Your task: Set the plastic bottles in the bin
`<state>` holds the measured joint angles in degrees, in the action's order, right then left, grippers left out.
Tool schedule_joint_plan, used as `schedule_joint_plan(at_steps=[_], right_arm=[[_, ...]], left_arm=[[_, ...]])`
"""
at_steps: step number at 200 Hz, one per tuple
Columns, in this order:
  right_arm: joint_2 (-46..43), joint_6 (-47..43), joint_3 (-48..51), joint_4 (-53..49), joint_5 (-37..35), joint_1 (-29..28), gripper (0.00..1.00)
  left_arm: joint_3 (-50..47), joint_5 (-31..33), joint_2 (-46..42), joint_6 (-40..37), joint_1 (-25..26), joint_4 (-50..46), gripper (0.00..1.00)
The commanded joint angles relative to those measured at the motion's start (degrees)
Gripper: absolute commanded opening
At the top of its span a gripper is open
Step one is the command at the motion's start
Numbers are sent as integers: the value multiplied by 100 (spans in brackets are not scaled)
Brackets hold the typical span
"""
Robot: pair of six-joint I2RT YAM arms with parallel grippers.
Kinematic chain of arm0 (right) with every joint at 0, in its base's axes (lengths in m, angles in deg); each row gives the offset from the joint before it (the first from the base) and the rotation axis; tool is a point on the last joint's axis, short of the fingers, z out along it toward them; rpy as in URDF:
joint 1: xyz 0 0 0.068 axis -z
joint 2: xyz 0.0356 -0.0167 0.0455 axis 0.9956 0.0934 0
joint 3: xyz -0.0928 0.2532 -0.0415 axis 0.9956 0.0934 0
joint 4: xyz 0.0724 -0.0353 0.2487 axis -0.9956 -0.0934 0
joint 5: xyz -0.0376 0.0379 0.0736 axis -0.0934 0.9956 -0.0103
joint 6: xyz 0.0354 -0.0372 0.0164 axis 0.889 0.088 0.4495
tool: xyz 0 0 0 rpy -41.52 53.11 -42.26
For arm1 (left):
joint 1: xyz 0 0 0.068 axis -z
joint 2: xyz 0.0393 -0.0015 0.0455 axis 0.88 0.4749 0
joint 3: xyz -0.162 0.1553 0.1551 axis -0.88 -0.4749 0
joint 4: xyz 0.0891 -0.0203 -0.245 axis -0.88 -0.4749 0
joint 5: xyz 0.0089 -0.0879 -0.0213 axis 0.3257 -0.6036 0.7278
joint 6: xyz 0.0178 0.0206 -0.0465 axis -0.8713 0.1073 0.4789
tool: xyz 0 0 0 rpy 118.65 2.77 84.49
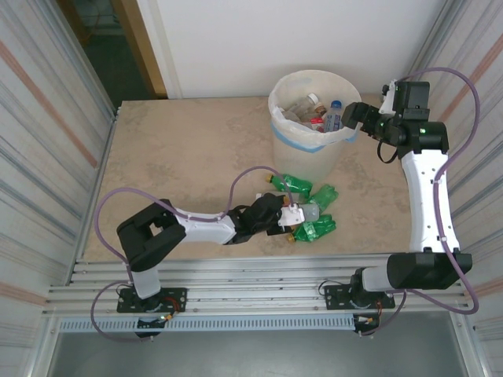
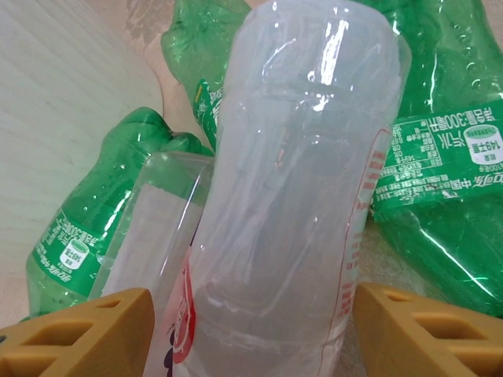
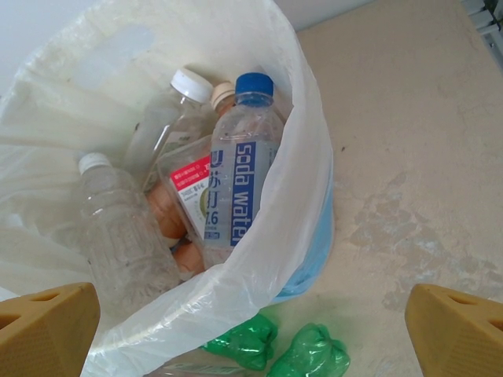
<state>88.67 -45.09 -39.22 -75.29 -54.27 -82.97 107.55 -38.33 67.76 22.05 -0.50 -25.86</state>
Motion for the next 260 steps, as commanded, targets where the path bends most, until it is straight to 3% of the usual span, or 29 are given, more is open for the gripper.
schedule_joint_plan(at_steps=[1,182,260], right_arm=[[-199,158,78,89,87,70,98],[-140,189,88,112,221,121,98],[-212,189,133,118,241,135,98]], left_arm=[[146,35,71,3,20,-58,69],[387,202,382,-99,12,-215,67],[362,341,142,-237,81,-216,51]])
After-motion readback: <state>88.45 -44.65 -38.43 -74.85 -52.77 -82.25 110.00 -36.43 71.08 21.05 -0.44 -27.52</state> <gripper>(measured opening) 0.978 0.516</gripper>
